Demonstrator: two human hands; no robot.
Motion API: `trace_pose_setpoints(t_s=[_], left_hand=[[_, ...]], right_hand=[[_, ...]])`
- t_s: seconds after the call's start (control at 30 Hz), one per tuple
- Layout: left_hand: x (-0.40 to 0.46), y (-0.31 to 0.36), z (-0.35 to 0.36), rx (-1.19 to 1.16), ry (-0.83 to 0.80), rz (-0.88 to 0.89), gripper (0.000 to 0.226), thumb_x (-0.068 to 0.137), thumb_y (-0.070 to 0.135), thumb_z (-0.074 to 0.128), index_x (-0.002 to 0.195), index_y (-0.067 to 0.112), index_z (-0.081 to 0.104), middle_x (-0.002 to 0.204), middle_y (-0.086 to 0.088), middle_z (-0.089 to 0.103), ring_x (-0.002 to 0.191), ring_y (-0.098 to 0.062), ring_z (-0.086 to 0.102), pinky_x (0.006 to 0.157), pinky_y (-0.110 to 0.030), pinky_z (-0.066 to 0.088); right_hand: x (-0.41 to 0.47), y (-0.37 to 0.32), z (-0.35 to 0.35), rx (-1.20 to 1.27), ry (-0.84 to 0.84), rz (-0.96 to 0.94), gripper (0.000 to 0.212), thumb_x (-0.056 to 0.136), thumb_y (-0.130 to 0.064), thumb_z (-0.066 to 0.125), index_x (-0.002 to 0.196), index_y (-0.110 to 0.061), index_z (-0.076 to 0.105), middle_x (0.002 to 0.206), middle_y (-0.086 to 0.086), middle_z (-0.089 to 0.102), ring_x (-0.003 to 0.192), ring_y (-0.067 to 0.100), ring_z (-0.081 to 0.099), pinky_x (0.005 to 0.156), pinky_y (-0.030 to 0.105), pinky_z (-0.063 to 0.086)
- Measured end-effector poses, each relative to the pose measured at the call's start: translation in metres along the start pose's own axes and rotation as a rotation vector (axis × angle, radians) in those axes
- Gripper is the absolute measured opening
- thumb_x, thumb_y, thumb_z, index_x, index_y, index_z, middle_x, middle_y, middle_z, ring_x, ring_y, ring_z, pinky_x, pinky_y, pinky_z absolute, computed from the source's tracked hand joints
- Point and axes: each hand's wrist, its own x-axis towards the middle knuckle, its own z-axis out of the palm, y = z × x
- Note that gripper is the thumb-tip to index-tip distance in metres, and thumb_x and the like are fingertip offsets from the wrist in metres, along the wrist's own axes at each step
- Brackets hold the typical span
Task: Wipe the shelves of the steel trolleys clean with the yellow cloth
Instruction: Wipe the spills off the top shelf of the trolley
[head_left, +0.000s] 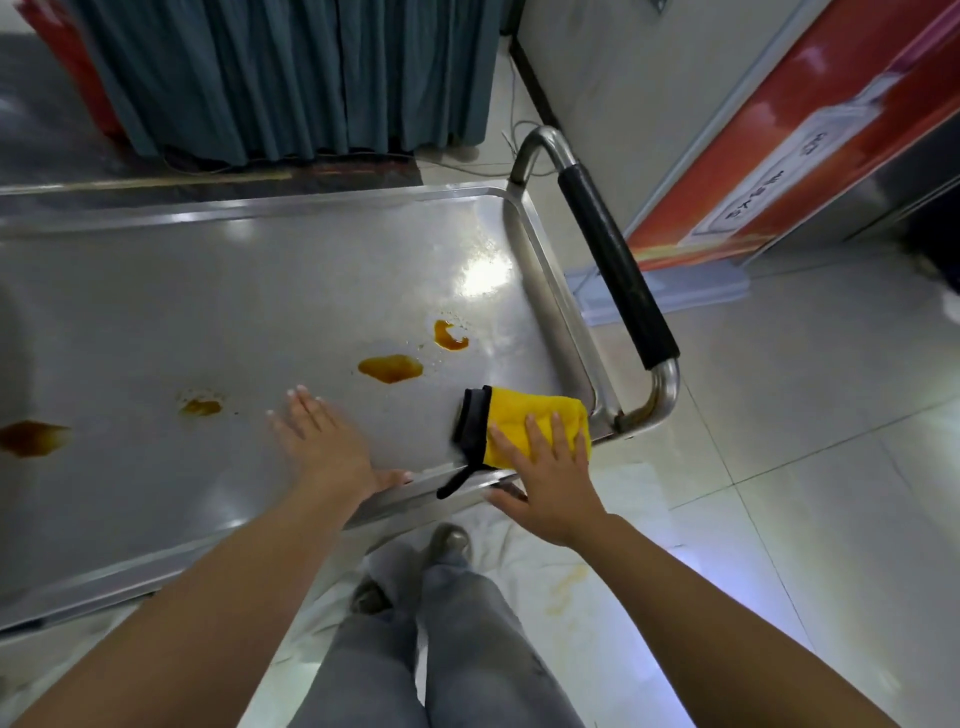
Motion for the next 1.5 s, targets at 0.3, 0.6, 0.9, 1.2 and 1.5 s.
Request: trace_pose_setpoints(t_s=[0.3, 0.6, 0.9, 1.2, 1.5], left_hand=[[0.021, -0.003, 0.014, -0.165, -0.131, 0.031, 0.151, 0.058, 0.093, 0.044, 0.134, -0.012, -0.034, 0.143, -0.034, -0.038, 0.135, -0.048, -0.031, 0.109, -0.065, -0.010], [0.034, 0.008, 0.011, -0.125, -0.243, -0.094, 0.154, 0.056, 0.093, 0.047, 0.122, -0.012, -0.043, 0.138, -0.035, -0.043, 0.132, -0.049, -0.035, 0.112, -0.065, -0.006], [0.027, 0.017, 0.001, -0.085, -0.249, -0.169, 0.151, 0.059, 0.089, 0.052, 0.134, -0.006, -0.038, 0.144, -0.028, -0.040, 0.137, -0.043, -0.032, 0.113, -0.063, -0.007], [0.035, 0.010, 0.015, -0.115, -0.234, -0.173, 0.157, 0.049, 0.095, 0.050, 0.128, -0.002, -0.046, 0.142, -0.024, -0.046, 0.124, -0.037, -0.045, 0.108, -0.066, -0.013], [0.034, 0.006, 0.012, -0.138, -0.178, -0.114, 0.157, 0.047, 0.098, 0.044, 0.127, -0.004, -0.045, 0.141, -0.024, -0.047, 0.134, -0.040, -0.038, 0.109, -0.066, -0.012]], right_hand=[[0.060, 0.013, -0.021, -0.012, -0.084, -0.076, 0.078, 0.070, -0.089, 0.012, 0.137, -0.060, -0.018, 0.154, 0.000, -0.030, 0.139, 0.037, -0.030, 0.108, 0.065, -0.011], [0.203, 0.032, -0.070, -0.111, -0.144, -0.250, 0.080, 0.074, -0.086, 0.024, 0.134, -0.061, -0.021, 0.156, -0.005, -0.025, 0.142, 0.036, -0.024, 0.108, 0.069, -0.003], [0.342, 0.010, -0.115, -0.038, -0.157, -0.258, 0.094, 0.053, -0.100, 0.013, 0.136, -0.063, -0.011, 0.158, -0.009, -0.020, 0.143, 0.034, -0.020, 0.108, 0.068, -0.001], [0.358, -0.007, -0.121, -0.031, -0.170, -0.264, 0.096, 0.050, -0.102, 0.011, 0.137, -0.063, -0.002, 0.159, -0.009, -0.017, 0.143, 0.034, -0.020, 0.108, 0.067, -0.004], [0.243, -0.004, -0.078, -0.095, -0.164, -0.469, 0.080, 0.063, -0.094, 0.014, 0.135, -0.066, -0.007, 0.158, -0.007, -0.020, 0.141, 0.029, -0.028, 0.109, 0.065, -0.010]])
